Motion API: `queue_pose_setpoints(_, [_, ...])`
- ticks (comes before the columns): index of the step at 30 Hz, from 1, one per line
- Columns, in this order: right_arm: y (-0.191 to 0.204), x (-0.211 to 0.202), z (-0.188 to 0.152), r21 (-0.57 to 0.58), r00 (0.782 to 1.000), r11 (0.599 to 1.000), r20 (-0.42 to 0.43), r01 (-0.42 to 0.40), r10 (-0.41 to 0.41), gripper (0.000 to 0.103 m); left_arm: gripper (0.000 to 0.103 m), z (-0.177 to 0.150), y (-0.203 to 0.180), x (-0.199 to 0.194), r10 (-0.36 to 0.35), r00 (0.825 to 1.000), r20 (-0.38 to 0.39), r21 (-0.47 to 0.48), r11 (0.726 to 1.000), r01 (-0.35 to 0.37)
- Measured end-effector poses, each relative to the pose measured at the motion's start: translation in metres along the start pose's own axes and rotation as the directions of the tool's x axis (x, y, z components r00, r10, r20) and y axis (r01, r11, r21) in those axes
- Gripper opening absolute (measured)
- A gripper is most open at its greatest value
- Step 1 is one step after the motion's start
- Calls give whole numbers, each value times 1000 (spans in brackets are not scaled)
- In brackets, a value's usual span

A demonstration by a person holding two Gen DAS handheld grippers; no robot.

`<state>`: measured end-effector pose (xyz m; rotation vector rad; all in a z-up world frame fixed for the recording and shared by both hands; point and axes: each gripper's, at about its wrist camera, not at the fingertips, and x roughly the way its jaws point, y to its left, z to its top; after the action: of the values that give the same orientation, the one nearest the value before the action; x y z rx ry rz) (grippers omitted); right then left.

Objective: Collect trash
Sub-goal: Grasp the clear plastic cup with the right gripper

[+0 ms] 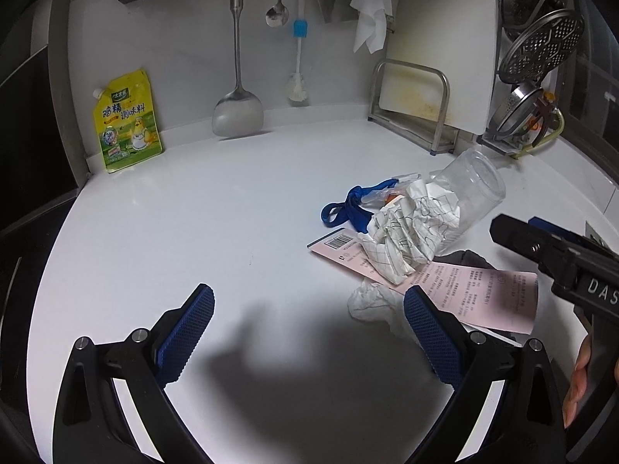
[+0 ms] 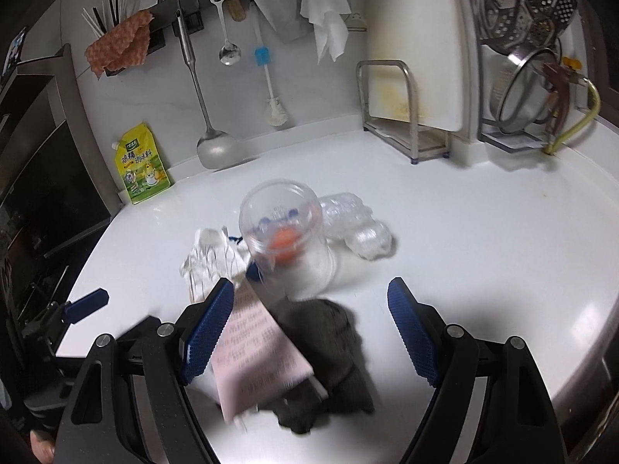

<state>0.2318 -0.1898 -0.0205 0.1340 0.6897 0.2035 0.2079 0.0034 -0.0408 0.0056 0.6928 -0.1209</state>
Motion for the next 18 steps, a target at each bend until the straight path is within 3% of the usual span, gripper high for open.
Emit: queue_pose_setpoints(18, [1, 35, 26, 5, 998, 998, -2, -57, 57, 79, 97, 8, -11, 14, -29, 999, -25, 10, 1000, 29])
